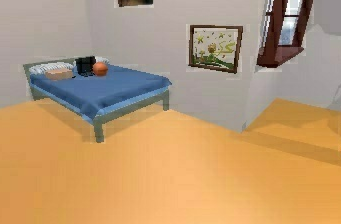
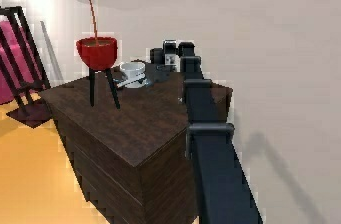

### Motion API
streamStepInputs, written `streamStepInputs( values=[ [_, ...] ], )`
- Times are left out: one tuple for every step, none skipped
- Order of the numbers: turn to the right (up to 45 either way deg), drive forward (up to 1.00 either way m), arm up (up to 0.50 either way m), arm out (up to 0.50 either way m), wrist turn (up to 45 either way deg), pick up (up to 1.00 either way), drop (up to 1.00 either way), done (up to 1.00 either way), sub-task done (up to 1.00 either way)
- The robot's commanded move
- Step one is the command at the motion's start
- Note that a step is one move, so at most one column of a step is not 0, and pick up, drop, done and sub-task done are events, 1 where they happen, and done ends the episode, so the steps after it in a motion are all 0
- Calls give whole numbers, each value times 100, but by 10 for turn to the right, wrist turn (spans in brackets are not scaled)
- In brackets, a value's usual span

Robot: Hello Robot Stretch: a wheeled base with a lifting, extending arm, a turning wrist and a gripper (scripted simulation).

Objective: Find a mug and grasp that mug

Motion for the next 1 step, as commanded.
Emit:
streamStepInputs(
  values=[
    [0, 0, 0, 0, 0, 0, 0, 100, 0]
  ],
)
